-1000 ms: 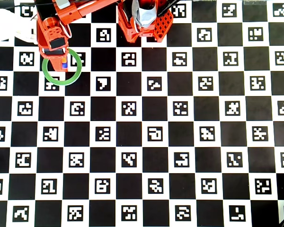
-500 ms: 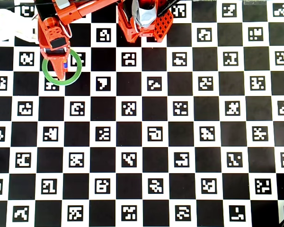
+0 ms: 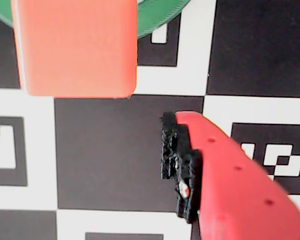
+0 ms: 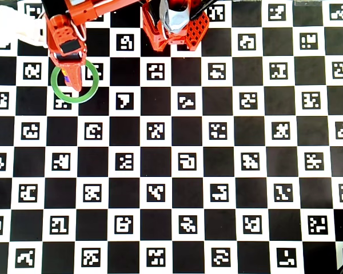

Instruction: Grab the red cube then put it in the green circle then put the blue cube on top and finally the orange cube on top

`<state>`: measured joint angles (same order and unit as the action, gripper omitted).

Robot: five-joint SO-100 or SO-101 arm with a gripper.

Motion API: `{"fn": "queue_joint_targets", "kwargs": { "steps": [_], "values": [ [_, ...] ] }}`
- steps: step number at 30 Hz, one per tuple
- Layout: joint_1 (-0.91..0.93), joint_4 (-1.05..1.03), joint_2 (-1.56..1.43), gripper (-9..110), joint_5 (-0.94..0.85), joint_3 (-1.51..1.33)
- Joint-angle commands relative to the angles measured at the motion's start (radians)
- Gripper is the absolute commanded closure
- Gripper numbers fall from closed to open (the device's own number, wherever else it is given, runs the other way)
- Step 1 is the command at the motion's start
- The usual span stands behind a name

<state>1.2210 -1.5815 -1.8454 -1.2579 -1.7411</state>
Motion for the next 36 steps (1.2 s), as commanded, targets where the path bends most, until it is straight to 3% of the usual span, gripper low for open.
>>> {"fn": "queue_joint_targets", "kwargs": {
  "steps": [1, 16, 36],
  "values": [
    [0.015, -0.072, -0.086, 57, -0.014, 0.160],
    [-0.161, -0.259, -0.094, 57, 0.247, 0.439],
    [-0.764, -0.150, -0.066, 61, 0.877, 0.330]
  ]
}}
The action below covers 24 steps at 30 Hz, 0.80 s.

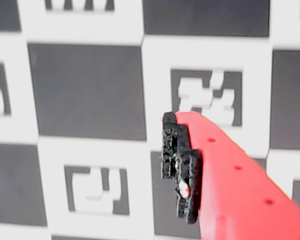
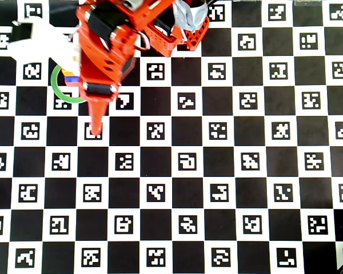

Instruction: Grab the red cube then put it in the green circle then put the blue cube on top and finally the orange cube on top

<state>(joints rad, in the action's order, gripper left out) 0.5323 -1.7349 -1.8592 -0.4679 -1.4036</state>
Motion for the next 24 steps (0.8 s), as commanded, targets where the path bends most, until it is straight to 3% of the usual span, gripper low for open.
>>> {"fn": "queue_joint_targets", "kwargs": {
  "steps": [1, 10, 14, 17, 24],
  "values": [
    [-0.097, 0.014, -0.040, 62, 0.112, -0.023],
    [-0.258, 0.213, 0.014, 81, 0.291, -0.190],
    [-0.299, 0.328, 0.017, 97, 0.316, -0.301],
    [-0.324, 0.420, 0.006, 104, 0.291, -0.400],
    [-0.341, 0.635, -0.127, 107, 0.112, -0.672]
  ]
}}
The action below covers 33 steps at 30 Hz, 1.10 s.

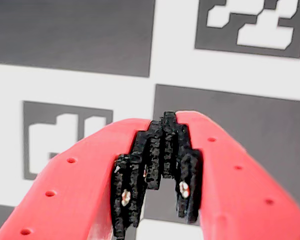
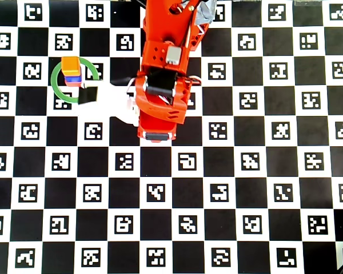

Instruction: Grab the red cube then put it in the green circle then put the blue cube on top and finally the orange cube on top

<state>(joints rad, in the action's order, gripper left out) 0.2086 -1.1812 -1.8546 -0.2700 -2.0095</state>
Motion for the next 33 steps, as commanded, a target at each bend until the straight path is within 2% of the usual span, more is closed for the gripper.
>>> {"fn": "queue_joint_targets", "kwargs": {
  "steps": [1, 13, 22, 27, 33],
  "values": [
    [-0.018, 0.112, -0.163, 107, -0.110, -0.107],
    [0.012, 0.380, -0.477, 107, -0.503, -0.489],
    [0.014, 0.492, -0.808, 107, -0.834, -0.782],
    [0.008, 0.508, -0.971, 107, -0.988, -0.919],
    [-0.003, 0.430, -1.169, 107, -1.149, -1.045]
  ]
}}
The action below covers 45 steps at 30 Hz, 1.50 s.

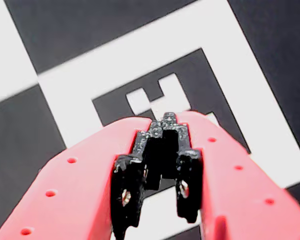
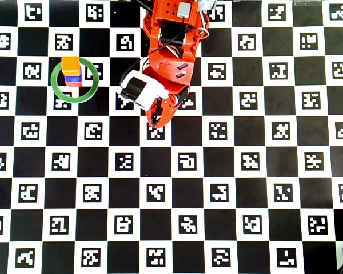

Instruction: Grab the red cube then put it in the green circle then put the blue cube on top and finally the orange cube on top

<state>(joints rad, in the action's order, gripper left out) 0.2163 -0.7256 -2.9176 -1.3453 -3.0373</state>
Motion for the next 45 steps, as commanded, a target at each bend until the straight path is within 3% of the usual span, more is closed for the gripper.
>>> {"fn": "queue_joint_targets", "kwargs": {
  "steps": [1, 16, 31, 45],
  "values": [
    [-0.012, -0.044, -0.138, 107, -0.087, -0.035],
    [-0.077, -0.353, -0.388, 107, -0.259, -0.150],
    [-0.097, -0.571, -0.439, 107, -0.253, -0.150],
    [-0.087, -0.629, -0.439, 107, -0.206, -0.150]
  ]
}}
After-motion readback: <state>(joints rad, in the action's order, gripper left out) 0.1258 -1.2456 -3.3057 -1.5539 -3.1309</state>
